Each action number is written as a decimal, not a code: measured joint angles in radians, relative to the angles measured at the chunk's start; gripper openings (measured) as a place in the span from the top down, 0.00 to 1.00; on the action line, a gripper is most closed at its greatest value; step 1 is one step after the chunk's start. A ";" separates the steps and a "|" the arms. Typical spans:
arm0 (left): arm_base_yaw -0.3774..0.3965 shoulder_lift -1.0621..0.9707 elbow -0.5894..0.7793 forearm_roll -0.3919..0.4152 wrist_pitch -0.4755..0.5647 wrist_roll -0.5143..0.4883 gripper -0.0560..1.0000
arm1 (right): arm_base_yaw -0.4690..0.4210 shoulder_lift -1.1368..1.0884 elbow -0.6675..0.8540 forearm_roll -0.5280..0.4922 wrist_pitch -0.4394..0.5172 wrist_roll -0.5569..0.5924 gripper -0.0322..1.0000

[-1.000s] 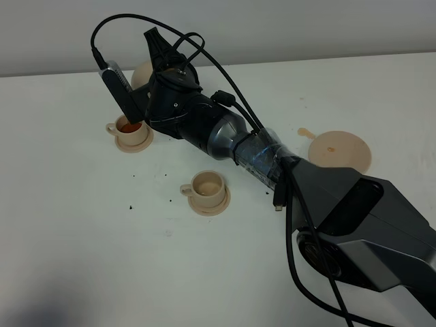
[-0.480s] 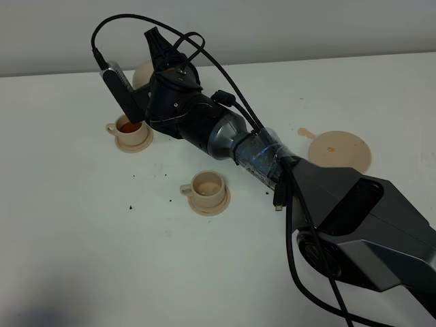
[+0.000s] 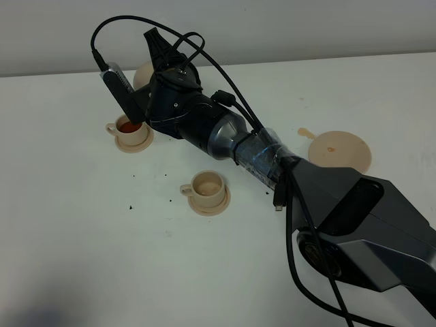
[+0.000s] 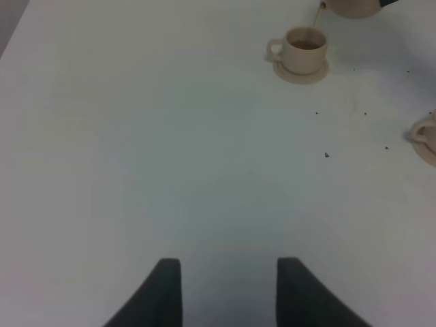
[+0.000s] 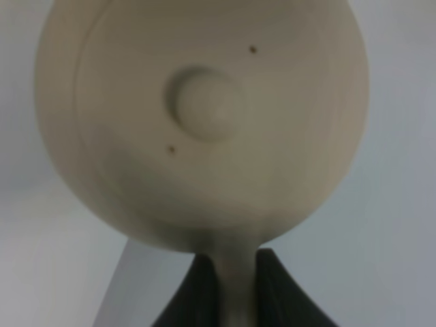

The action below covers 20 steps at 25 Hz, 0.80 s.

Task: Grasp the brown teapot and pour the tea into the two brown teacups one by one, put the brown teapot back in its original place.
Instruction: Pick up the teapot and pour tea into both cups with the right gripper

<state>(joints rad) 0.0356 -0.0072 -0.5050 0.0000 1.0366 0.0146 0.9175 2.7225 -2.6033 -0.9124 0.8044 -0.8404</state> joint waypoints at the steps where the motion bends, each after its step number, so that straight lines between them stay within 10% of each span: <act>1: 0.000 0.000 0.000 0.000 0.000 0.000 0.59 | 0.000 0.000 0.000 0.000 0.002 0.000 0.85; 20: 0.000 0.000 0.000 0.000 0.000 0.000 0.59 | 0.000 0.000 0.000 0.002 0.001 0.000 0.85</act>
<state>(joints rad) 0.0356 -0.0072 -0.5050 0.0000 1.0366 0.0146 0.9175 2.7225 -2.6033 -0.9105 0.8058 -0.8404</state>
